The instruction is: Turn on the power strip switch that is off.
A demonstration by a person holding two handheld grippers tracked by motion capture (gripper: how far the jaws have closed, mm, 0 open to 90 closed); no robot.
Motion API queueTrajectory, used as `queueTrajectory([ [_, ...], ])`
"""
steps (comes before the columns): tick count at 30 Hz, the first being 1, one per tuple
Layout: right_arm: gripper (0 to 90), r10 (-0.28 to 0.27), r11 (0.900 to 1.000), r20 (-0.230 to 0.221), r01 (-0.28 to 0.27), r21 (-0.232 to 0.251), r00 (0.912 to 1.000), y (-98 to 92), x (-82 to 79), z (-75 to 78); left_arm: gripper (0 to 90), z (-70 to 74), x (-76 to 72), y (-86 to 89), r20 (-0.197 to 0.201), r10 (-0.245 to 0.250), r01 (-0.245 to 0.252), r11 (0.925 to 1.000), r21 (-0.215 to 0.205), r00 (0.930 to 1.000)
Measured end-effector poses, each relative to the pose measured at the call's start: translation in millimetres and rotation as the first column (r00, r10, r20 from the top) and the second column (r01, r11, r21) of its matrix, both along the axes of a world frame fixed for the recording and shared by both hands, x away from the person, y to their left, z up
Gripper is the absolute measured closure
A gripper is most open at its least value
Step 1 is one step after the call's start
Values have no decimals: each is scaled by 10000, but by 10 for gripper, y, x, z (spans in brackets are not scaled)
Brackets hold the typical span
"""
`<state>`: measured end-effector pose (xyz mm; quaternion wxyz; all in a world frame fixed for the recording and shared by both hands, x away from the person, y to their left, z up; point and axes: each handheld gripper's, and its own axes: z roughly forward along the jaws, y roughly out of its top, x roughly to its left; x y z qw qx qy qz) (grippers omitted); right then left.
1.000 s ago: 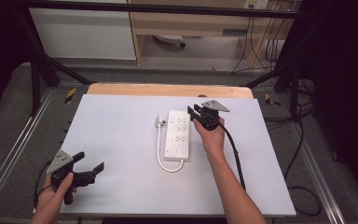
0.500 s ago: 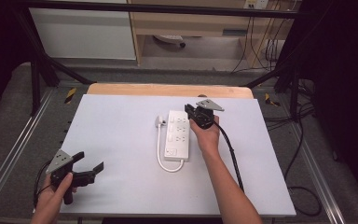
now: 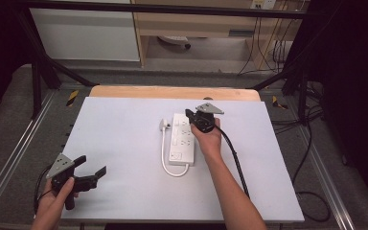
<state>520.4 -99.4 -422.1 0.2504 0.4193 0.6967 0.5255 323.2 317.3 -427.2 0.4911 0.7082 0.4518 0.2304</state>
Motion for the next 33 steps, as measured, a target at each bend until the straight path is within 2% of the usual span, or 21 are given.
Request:
queueTrajectory([
  [12,900,227,9992,-180,-233,-331,9996,46,12,-75,69,0,0,2,15,-2,2,10000,-2,10000],
  [33,900,756,9949,-434,-783,-642,9962,156,3,-129,69,1,0,6,34,-11,11,10000,4,10000],
])
